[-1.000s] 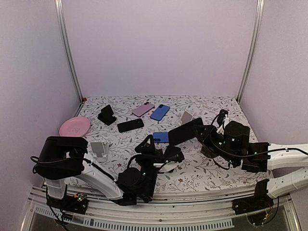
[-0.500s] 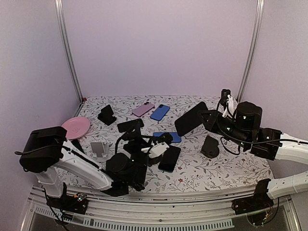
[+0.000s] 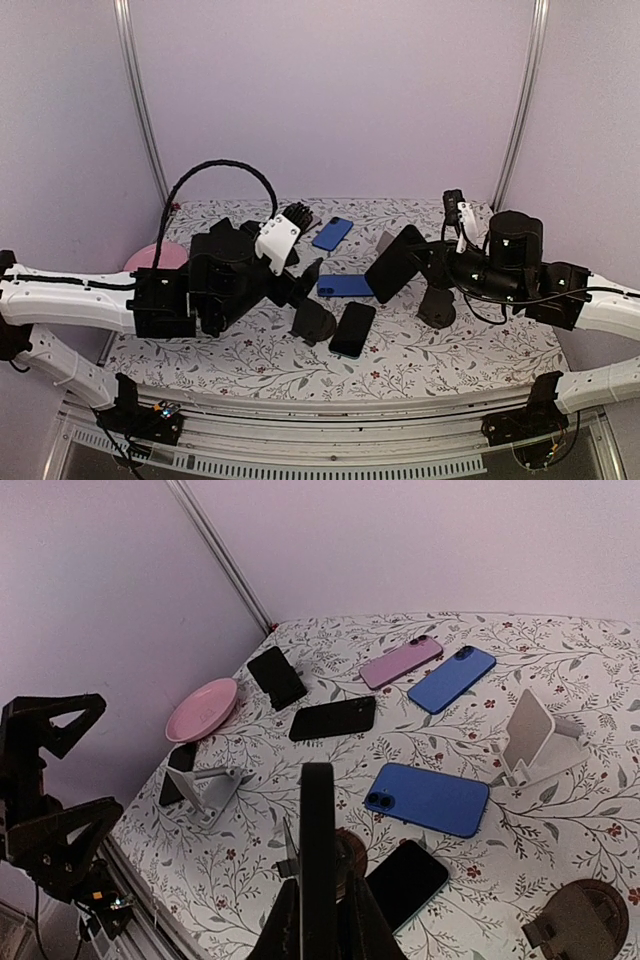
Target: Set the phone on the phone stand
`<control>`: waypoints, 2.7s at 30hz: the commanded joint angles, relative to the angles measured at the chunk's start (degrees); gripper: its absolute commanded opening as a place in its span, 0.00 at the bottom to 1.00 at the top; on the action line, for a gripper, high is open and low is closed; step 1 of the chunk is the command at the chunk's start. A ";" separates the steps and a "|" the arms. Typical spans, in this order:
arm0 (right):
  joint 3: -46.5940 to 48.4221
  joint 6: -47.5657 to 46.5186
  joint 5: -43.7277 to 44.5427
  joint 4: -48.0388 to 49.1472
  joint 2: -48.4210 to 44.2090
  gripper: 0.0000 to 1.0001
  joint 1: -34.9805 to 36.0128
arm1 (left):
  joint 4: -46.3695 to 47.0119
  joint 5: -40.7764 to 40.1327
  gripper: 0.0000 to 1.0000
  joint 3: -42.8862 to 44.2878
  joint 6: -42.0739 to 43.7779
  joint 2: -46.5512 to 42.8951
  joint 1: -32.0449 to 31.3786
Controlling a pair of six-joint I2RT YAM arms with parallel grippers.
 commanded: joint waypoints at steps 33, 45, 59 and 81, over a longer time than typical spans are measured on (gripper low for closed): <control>-6.25 -42.51 -30.82 -5.55 -2.82 0.02 -26.52 | -22.14 33.41 0.97 -10.54 -23.10 -29.31 18.71; -5.67 -44.78 -31.19 -8.75 0.62 0.02 -30.37 | -21.57 34.38 0.97 -11.38 -23.14 -29.35 19.50; -7.42 -42.88 -33.04 -4.73 4.68 0.02 -32.10 | -21.34 35.34 0.97 -11.44 -22.71 -28.64 20.85; -9.15 -39.45 -31.21 -3.29 6.79 0.09 -32.11 | -21.72 36.24 0.97 -11.02 -22.46 -27.68 21.68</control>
